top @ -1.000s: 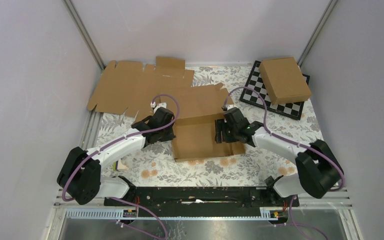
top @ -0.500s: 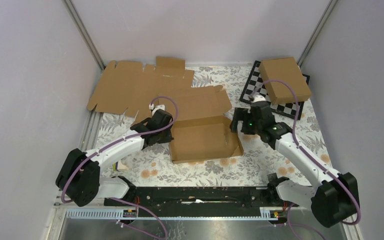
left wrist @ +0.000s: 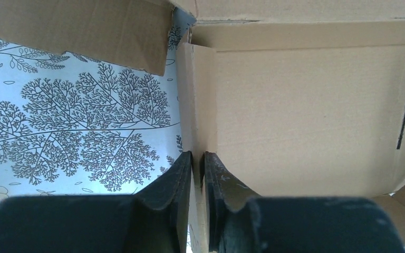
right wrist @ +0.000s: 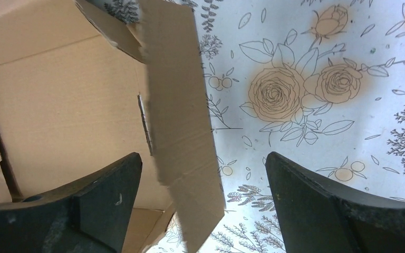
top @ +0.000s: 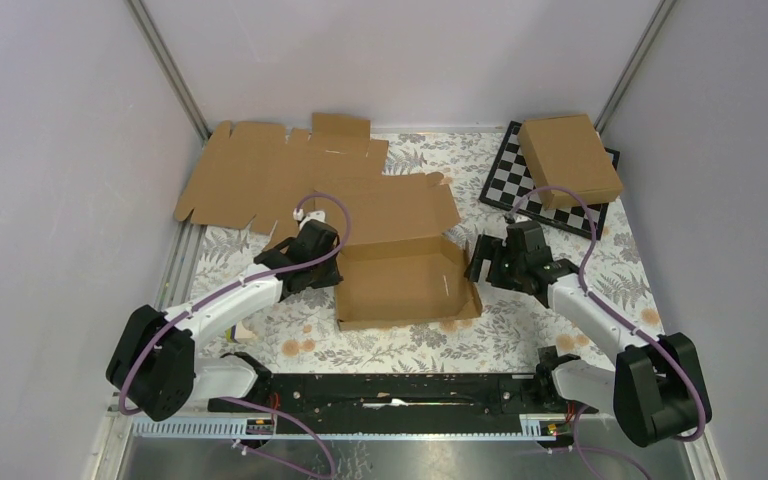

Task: Fold the paper box

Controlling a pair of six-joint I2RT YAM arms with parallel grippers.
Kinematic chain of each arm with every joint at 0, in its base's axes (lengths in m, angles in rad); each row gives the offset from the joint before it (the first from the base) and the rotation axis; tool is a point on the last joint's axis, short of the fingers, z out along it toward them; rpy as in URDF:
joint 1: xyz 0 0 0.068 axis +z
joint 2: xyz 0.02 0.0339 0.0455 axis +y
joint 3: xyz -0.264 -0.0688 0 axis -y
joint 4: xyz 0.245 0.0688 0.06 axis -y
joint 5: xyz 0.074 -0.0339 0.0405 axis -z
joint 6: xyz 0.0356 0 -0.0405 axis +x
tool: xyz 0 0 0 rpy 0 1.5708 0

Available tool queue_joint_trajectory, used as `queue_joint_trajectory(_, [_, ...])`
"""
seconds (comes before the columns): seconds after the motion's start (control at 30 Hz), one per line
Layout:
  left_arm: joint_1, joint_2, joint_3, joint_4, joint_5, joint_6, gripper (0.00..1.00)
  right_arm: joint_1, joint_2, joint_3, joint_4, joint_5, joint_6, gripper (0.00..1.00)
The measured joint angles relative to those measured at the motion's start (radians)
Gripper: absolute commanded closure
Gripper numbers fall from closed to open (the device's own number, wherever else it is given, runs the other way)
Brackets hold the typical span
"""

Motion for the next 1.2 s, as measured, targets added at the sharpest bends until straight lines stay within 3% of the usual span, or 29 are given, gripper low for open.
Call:
queue_joint_trajectory(0.23, [0.0,0.0,-0.002,0.001,0.0,0.006,0.54,0.0,-0.005,-0.047,0.052,0.055,0.061,0.0])
queue_joint_trajectory(0.43, [0.0,-0.019,-0.044,0.002,-0.003,0.007,0.24,0.0,-0.018,-0.037,0.054,0.06,0.07,0.01])
queue_joint_trajectory(0.67, [0.0,-0.063,-0.066,-0.011,-0.006,0.011,0.02,0.0,-0.097,-0.068,0.098,0.04,0.064,0.0])
queue_joint_trajectory(0.93, [0.0,-0.184,-0.084,-0.02,0.002,0.01,0.01,0.0,-0.293,-0.177,0.158,0.063,0.082,0.0])
queue_joint_trajectory(1.2, [-0.023,-0.132,-0.084,-0.032,-0.004,0.004,0.18,0.0,-0.297,-0.145,0.101,0.101,0.072,0.01])
